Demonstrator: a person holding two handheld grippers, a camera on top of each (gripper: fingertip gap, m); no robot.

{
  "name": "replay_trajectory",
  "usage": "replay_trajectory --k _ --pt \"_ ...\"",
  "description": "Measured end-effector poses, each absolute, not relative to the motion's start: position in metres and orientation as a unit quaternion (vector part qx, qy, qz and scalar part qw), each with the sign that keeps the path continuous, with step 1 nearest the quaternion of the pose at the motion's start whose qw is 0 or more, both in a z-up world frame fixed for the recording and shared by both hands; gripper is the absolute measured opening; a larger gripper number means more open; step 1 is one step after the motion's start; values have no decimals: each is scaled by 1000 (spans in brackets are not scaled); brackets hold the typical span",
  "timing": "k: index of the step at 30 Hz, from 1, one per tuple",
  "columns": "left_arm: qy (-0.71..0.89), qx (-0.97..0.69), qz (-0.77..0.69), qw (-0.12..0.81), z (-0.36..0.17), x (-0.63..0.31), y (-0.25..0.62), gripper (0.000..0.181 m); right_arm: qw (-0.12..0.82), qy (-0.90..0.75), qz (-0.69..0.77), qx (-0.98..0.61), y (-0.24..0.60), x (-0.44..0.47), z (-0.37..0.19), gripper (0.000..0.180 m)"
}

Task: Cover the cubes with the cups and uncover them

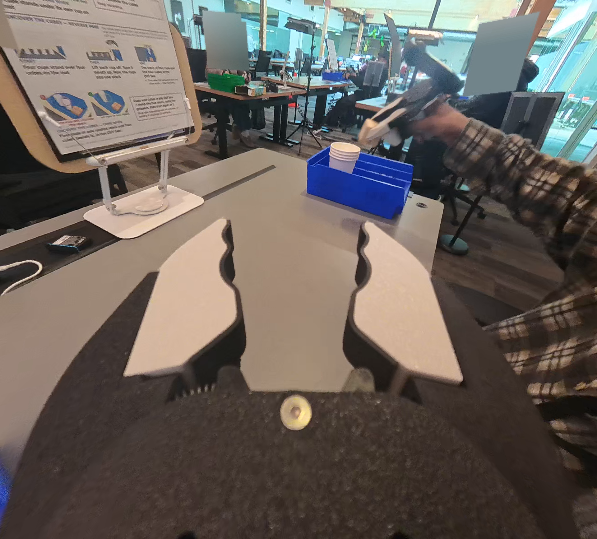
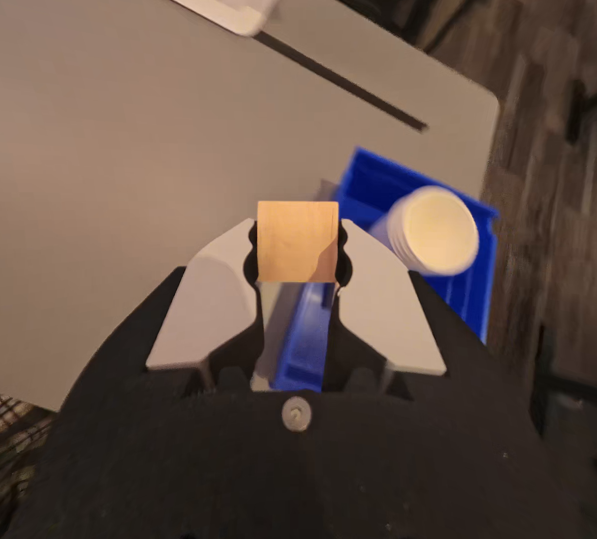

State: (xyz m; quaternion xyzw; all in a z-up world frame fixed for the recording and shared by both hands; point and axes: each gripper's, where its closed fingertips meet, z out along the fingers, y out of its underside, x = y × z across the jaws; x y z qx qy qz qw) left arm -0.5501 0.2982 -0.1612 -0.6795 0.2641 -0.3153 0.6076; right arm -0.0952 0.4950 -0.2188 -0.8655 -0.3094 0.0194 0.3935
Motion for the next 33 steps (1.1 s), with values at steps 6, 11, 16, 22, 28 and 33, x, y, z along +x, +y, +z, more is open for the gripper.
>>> replay_trajectory --k 6,11,16,22,28,33 --pt "283 -692 -327 578 -179 -520 311 71 349 -182 60 -917 475 24 -288 45" --pt "280 -694 -343 567 -187 -506 320 70 307 -183 60 -932 472 37 -342 45" --pt "277 -703 -342 558 -195 -503 326 70 263 -189 33 -945 477 38 -373 45" --pt "276 -708 -346 550 -201 -504 330 70 225 -178 28 -957 479 37 -398 45" --pt "271 -708 -350 550 -201 -509 331 70 202 -179 25 -963 478 38 -413 45" --pt "272 -707 -350 551 -200 -509 330 70 188 -186 28 -964 479 39 -422 45"
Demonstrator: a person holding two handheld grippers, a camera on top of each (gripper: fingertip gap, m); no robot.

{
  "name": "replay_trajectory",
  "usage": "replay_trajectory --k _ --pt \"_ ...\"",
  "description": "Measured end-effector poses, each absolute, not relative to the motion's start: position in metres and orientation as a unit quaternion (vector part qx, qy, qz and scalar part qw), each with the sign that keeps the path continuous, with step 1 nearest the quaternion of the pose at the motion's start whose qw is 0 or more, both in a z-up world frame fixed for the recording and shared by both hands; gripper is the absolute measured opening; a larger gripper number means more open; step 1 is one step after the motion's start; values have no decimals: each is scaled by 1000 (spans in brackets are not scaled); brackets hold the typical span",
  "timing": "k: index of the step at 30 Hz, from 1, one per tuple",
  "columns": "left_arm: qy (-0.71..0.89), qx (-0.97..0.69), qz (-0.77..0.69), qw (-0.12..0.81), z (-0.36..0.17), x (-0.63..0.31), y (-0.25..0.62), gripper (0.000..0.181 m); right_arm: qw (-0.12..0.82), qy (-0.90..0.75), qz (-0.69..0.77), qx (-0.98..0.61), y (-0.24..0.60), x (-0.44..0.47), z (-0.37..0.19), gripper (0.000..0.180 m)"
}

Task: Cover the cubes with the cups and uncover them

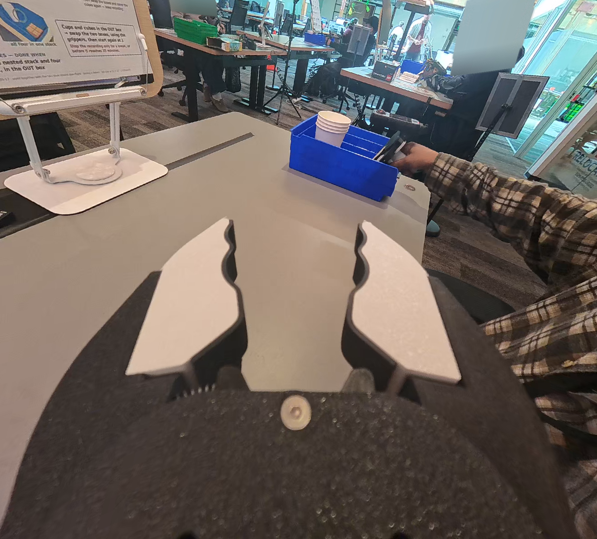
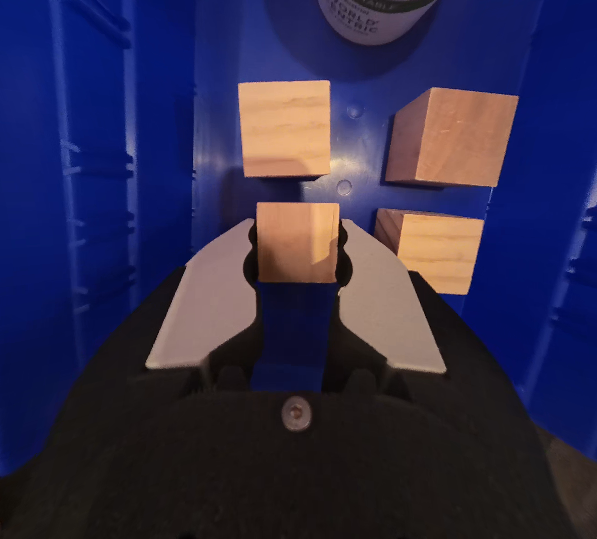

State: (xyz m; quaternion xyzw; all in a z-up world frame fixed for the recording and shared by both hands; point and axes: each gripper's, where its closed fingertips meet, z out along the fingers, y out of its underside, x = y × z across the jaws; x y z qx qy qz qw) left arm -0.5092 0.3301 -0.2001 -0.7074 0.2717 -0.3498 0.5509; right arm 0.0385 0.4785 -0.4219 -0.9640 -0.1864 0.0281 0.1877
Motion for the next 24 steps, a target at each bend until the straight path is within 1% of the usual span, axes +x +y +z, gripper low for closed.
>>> replay_trajectory --k 5,11,14,15,17,21,24 --pt "273 -707 -350 550 -200 -508 330 70 197 -204 36 -958 481 39 -421 47" --pt "274 -709 -350 547 -202 -506 330 70 195 -227 51 -953 474 38 -404 73" --pt "273 -710 -351 546 -203 -506 332 70 178 -244 54 -952 461 40 -384 92" --pt "272 -710 -351 546 -203 -506 332 70 179 -248 50 -951 459 43 -373 95" --pt "271 -711 -351 545 -204 -506 333 70 201 -242 45 -948 460 54 -344 97" --pt "271 -713 -351 543 -206 -504 334 70 251 -189 20 -949 477 98 -285 93" --pt "275 -713 -354 540 -208 -499 334 70 239 -146 -6 -960 489 138 -271 90"
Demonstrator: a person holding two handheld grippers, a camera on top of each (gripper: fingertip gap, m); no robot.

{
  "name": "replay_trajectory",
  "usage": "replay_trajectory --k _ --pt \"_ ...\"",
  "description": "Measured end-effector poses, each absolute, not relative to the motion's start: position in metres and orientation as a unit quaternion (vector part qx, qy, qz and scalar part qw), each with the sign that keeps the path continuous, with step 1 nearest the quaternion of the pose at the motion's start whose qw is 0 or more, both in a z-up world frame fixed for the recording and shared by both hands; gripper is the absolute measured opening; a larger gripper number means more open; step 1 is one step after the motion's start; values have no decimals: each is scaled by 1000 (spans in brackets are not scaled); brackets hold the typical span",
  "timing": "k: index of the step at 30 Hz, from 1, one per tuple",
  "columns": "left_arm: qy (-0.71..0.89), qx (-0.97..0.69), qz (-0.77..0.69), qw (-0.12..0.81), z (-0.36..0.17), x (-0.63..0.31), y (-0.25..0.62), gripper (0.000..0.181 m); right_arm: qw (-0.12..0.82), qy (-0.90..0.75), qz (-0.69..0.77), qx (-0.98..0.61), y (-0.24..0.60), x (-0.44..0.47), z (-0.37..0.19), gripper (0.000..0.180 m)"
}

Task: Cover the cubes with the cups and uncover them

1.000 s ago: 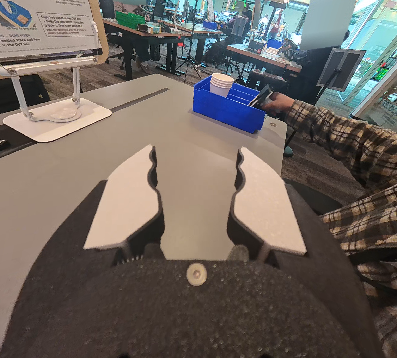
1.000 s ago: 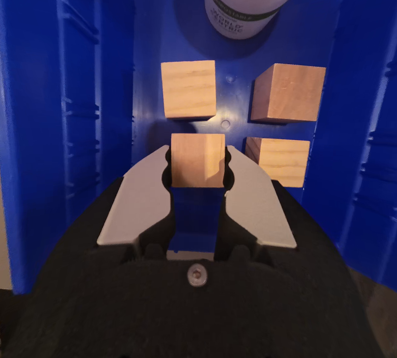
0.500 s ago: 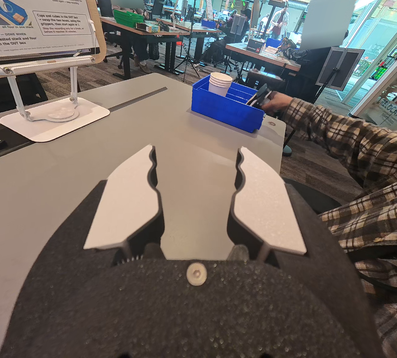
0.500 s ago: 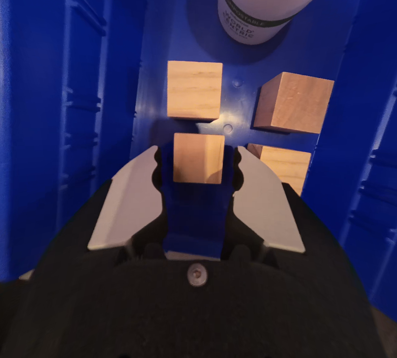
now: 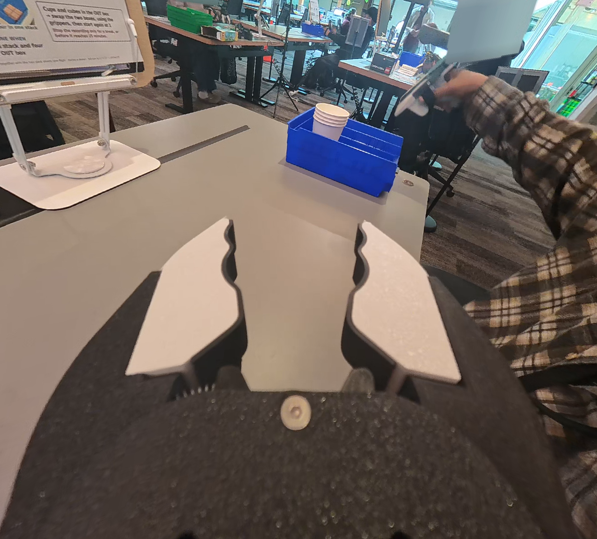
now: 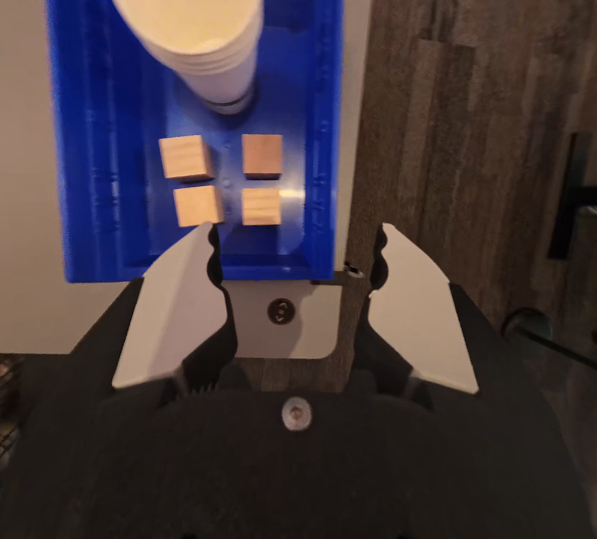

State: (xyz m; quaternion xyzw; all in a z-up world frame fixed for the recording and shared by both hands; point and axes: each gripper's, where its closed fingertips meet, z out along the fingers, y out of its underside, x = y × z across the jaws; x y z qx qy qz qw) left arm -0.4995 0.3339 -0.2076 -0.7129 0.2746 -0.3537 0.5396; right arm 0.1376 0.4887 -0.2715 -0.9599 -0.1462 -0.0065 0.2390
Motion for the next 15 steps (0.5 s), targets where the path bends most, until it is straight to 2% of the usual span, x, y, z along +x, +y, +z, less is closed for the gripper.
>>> replay_trajectory --k 5,15 --pt "278 -719 -351 532 -213 -495 336 70 184 -94 1 -978 505 172 -300 86" --pt "265 -731 -349 523 -225 -498 349 70 103 -97 13 -990 520 173 -362 76"
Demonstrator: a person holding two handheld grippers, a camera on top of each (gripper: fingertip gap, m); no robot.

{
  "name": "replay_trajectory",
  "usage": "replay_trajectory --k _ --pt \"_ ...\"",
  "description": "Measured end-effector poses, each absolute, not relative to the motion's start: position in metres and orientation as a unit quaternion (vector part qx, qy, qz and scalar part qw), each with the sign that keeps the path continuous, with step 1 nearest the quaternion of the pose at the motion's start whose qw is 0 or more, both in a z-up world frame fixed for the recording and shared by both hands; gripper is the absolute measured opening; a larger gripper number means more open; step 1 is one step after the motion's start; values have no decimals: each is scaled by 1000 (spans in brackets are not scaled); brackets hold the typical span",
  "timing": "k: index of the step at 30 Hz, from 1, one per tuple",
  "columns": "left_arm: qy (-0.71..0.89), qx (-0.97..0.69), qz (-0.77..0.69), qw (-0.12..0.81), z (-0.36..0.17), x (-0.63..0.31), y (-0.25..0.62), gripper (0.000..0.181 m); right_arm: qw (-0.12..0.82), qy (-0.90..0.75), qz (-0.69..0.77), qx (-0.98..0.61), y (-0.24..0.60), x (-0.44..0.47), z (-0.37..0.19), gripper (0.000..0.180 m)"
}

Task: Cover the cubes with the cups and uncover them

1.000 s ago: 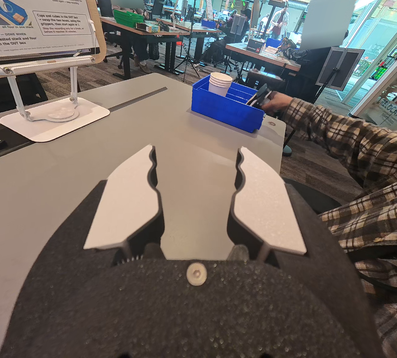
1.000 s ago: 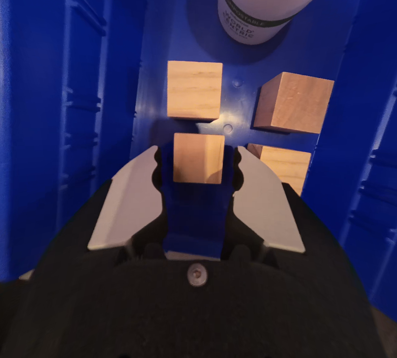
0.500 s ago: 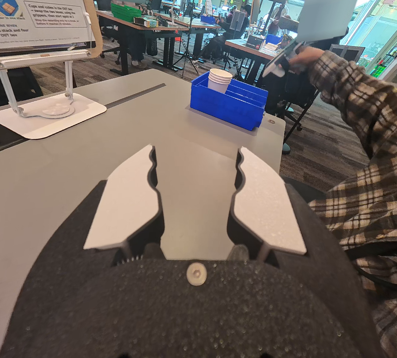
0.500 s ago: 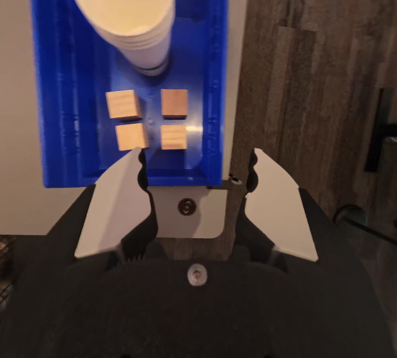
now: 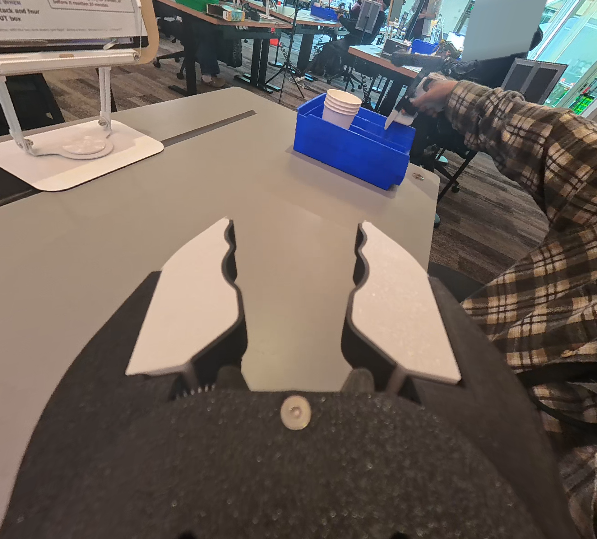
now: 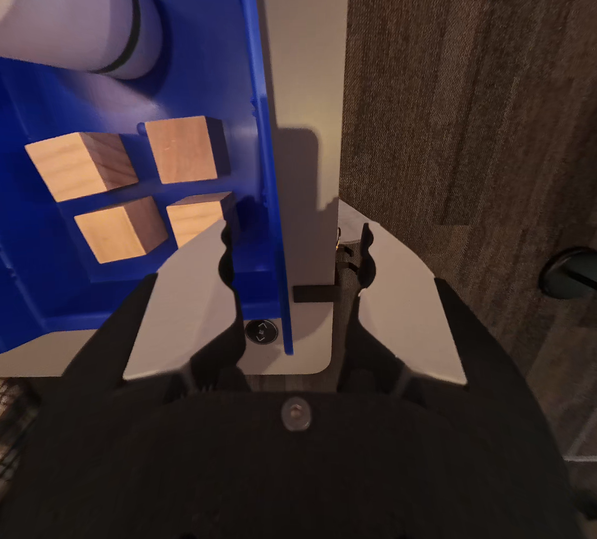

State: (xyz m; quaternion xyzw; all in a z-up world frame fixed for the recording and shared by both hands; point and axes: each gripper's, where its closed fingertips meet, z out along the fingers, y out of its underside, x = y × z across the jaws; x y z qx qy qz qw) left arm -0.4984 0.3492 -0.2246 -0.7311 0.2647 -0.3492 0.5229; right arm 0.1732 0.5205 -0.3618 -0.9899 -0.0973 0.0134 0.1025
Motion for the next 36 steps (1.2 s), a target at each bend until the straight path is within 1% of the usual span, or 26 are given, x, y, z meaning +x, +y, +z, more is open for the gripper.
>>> replay_trajectory --k 2,3,4,5,7,8,9,19,26,36 --pt "264 -732 -353 519 -227 -498 351 70 85 -99 11 -991 521 171 -372 75" --pt "263 -732 -356 517 -228 -498 352 70 78 -99 15 -992 521 168 -376 70" --pt "263 -733 -357 516 -228 -498 352 70 72 -96 24 -992 522 164 -380 62" --pt "262 -733 -357 516 -229 -498 353 70 66 -93 37 -993 522 159 -385 49" --pt "260 -733 -357 517 -228 -500 353 70 44 -83 74 -993 520 146 -393 18" --pt "259 -732 -357 519 -227 -501 353 70 37 -76 55 -995 521 151 -395 8" --pt "258 -731 -358 521 -226 -502 353 70 35 -83 46 -995 521 152 -395 6" --pt "273 -713 -360 536 -209 -499 335 70 58 -141 46 -987 516 113 -395 6" --pt "283 -690 -358 562 -186 -501 312 70 91 -144 108 -979 519 52 -395 5" --pt "290 -664 -360 587 -165 -509 289 70 95 -163 98 -977 517 -33 -394 5"
